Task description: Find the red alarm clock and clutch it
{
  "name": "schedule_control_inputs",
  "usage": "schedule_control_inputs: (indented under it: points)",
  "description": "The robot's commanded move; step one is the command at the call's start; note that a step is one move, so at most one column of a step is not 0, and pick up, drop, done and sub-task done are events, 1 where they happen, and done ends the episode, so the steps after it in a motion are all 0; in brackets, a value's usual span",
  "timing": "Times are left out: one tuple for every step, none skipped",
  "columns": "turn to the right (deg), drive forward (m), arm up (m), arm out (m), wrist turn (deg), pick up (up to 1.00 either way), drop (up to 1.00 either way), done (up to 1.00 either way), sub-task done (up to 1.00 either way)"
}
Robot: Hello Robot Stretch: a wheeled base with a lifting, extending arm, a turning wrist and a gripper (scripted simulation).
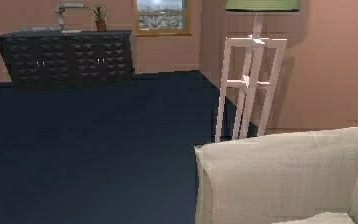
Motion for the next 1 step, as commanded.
schedule_control_inputs:
  points:
    - [0.0, 0.00, 0.24, 0.00, 0.0, 0.00, 0.00, 0.00, 0.00]
